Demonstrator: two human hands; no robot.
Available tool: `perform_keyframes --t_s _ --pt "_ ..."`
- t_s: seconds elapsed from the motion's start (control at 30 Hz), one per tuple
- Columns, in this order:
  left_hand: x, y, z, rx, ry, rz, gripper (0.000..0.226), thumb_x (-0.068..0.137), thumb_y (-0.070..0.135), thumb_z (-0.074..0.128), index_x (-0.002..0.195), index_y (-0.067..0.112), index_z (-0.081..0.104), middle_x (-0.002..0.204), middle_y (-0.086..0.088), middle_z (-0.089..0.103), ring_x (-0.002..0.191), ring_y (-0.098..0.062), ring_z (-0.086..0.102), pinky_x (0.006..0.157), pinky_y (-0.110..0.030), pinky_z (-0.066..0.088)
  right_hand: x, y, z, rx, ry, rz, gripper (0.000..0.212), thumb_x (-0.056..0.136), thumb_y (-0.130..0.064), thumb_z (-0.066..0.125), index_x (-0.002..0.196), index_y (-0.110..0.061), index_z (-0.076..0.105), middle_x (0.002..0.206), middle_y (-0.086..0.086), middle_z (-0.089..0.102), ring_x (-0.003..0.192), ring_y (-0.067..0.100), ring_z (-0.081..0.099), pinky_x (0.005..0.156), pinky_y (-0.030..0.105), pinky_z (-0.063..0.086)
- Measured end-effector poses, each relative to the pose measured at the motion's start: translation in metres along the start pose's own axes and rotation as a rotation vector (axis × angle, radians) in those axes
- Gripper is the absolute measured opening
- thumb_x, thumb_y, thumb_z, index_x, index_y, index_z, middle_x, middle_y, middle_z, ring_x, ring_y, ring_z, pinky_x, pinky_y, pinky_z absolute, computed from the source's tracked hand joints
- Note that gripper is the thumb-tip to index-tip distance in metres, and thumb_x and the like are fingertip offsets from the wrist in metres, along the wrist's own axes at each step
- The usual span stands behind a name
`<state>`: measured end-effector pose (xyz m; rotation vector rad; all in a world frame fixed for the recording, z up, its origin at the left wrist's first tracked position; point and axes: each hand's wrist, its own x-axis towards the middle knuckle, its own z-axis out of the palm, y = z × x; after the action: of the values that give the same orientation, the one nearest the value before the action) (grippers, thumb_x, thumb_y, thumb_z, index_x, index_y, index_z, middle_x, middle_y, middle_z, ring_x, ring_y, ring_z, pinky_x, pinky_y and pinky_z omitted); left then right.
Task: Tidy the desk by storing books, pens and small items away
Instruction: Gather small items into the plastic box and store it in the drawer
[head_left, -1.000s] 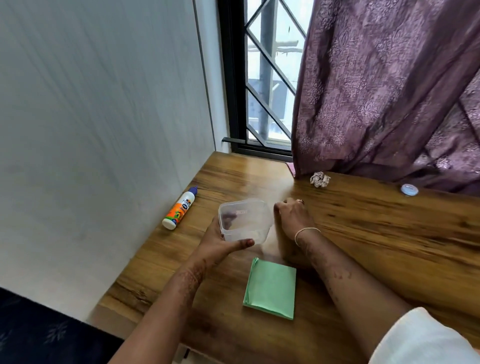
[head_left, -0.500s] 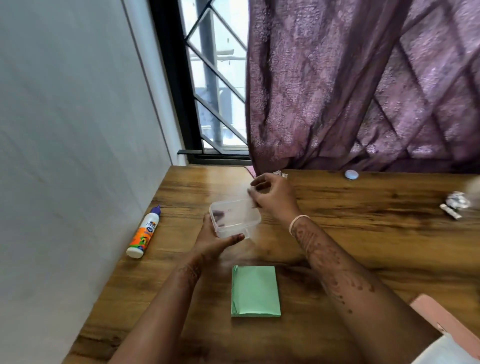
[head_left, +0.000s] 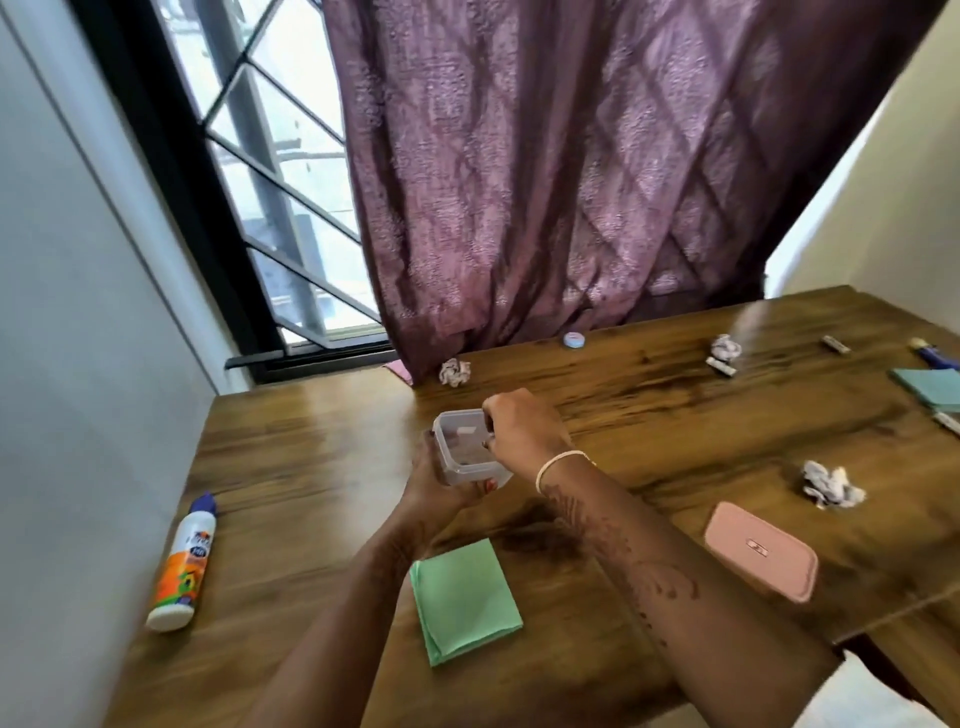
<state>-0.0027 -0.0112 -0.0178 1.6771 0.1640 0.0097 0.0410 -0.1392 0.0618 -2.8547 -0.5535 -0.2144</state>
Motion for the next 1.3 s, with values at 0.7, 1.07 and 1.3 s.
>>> perform_keyframes --t_s 0.7,1.07,1.3 --pt "0.07 0.017 0.146 -0.18 -0.265 -0.068 0.106 0.046 0.025 0.097 0.136 0.018 0.042 0.128 -0.015 0.059 0.114 -0.03 0.062 0.078 -0.042 0.058 0.005 0.199 -0.036 0.511 0.367 0.548 0.005 0.075 -0.017 0.07 0.079 -0.019 0.067 0.085 0.001 0.072 0.085 0.022 0.067 0.074 0.026 0.05" --pt "0.114 0.022 0.233 -0.084 -0.232 -0.04 0.091 0.058 0.017 0.093 0.136 0.017 0.045 0.127 -0.005 0.063 0.111 -0.017 0.065 0.086 -0.03 0.057 0.038 0.387 -0.006 0.178 0.084 0.671 0.038 0.088 -0.009 0.056 0.126 -0.012 0.06 0.121 0.017 0.064 0.112 0.037 0.059 0.093 0.041 0.045" --pt "0.105 0.033 0.255 -0.02 -0.19 -0.02 0.087 0.061 0.024 0.092 0.135 0.026 0.045 0.121 0.008 0.066 0.106 -0.006 0.066 0.089 -0.025 0.056 0.069 0.416 0.02 -0.058 0.023 0.431 0.043 0.097 -0.017 0.048 0.139 -0.01 0.044 0.125 0.016 0.059 0.108 0.033 0.06 0.088 0.037 0.047"
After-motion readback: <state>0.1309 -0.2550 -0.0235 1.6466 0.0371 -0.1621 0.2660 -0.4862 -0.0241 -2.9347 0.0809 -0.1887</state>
